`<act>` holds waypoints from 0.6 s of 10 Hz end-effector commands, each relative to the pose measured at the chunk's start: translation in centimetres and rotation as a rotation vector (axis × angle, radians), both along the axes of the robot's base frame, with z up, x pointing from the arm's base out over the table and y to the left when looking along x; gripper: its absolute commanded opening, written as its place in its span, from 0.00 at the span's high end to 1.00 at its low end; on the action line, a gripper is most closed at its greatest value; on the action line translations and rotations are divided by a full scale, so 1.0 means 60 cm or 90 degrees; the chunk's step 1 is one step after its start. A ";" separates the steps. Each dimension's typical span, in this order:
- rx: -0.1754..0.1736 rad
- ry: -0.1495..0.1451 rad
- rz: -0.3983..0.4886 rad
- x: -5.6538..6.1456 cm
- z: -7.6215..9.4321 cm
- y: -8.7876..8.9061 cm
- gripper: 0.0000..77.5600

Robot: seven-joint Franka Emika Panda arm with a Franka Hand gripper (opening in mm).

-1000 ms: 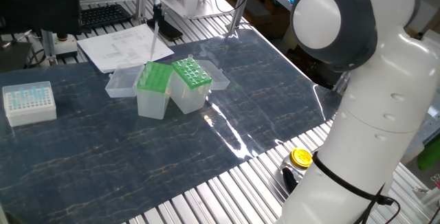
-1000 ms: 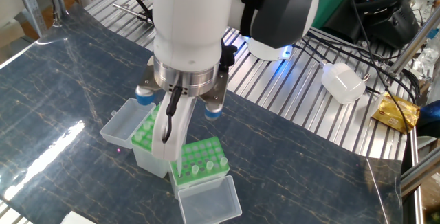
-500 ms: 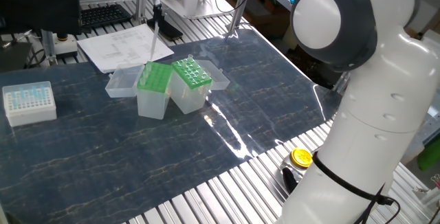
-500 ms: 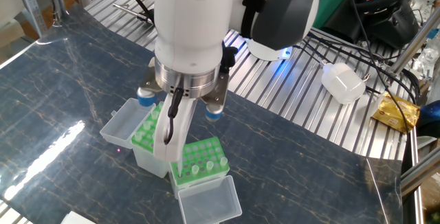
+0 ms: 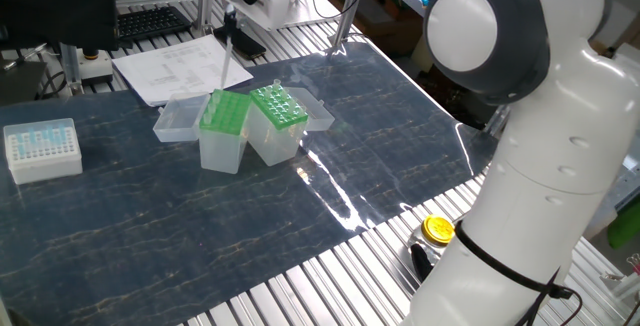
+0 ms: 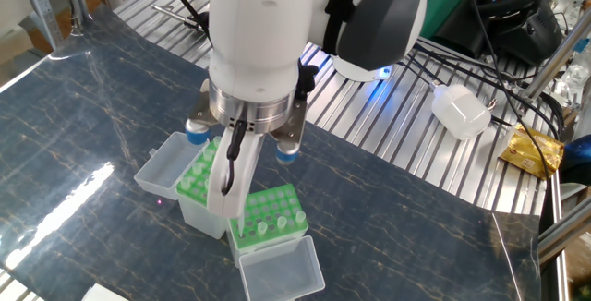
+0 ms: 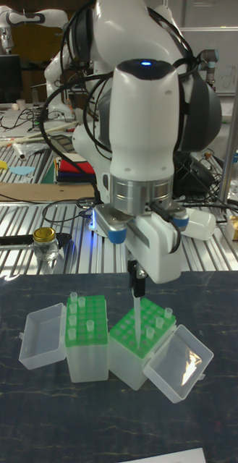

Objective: Transfer all large pipette tips from one holder to another

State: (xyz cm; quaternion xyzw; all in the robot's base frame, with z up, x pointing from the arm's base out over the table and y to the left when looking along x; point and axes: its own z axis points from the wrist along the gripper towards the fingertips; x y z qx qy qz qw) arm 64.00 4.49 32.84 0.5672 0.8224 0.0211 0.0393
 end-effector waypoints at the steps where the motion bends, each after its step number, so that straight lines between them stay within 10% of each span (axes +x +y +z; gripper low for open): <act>1: 0.003 -0.003 -0.001 -0.004 -0.005 0.000 0.98; 6: 0.006 -0.008 0.000 -0.016 -0.029 0.006 0.98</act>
